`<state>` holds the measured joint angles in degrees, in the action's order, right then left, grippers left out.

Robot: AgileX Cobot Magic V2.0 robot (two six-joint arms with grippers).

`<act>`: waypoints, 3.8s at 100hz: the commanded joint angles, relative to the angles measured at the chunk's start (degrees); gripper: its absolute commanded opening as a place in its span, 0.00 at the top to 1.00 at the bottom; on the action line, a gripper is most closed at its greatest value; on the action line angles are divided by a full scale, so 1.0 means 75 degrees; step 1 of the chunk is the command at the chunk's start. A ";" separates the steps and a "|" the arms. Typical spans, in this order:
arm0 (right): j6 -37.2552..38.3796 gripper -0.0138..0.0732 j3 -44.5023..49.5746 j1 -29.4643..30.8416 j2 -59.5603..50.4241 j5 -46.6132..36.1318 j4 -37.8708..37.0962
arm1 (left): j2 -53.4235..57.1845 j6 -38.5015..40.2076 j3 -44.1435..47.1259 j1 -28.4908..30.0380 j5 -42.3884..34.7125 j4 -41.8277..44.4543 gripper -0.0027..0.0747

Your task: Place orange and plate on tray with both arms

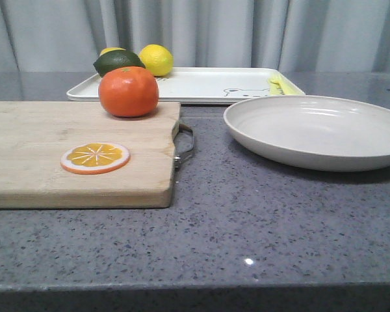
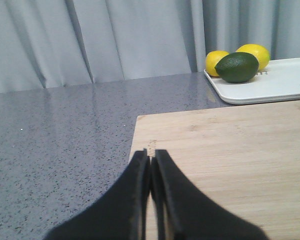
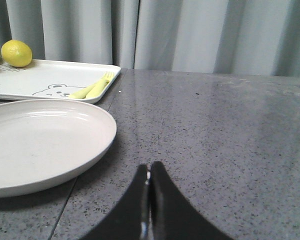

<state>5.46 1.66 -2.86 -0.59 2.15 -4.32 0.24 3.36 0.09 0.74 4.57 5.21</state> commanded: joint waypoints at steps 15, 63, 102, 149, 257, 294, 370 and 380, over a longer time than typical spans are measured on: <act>0.0006 0.96 -0.0171 0.0004 -0.0062 -0.0617 -0.0108 | 0.0256 0.0023 0.0058 0.0011 -0.0653 -0.0016 0.99; 0.0006 0.96 -0.0171 0.0004 -0.0062 -0.0617 -0.0108 | 0.0256 0.0023 0.0058 0.0011 -0.0668 -0.0016 0.99; 0.0006 0.96 -0.0401 0.0004 -0.0062 -0.0503 -0.0064 | 0.0256 0.0023 -0.0316 0.0011 -0.0715 -0.0444 0.99; 0.0006 0.96 -0.3778 0.0004 0.1787 0.3646 0.0576 | -0.1725 0.0023 -0.3667 0.0011 0.2722 -0.1322 0.99; -0.0001 0.64 -0.5830 0.0004 0.3697 0.4246 0.0576 | -0.5197 -0.1179 -0.6974 0.0011 0.5288 -0.2927 0.81; -0.0001 0.37 -0.5830 0.0004 0.3697 0.4246 0.0576 | -0.5197 -0.1277 -0.6974 0.0011 0.5231 -0.3108 0.30; -0.0001 0.37 -0.5830 0.0004 0.3697 0.4434 0.0576 | -0.9012 -0.3724 -0.8857 -0.1919 0.4845 -0.4577 0.30; -0.0001 0.37 -0.5823 0.0004 0.3697 0.4487 0.0576 | -0.9629 -0.3724 -0.9250 -0.2166 0.4801 -0.4546 0.30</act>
<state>5.66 -40.17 -2.86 26.31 39.03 0.00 -69.95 -24.34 -65.33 -13.85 44.13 -27.84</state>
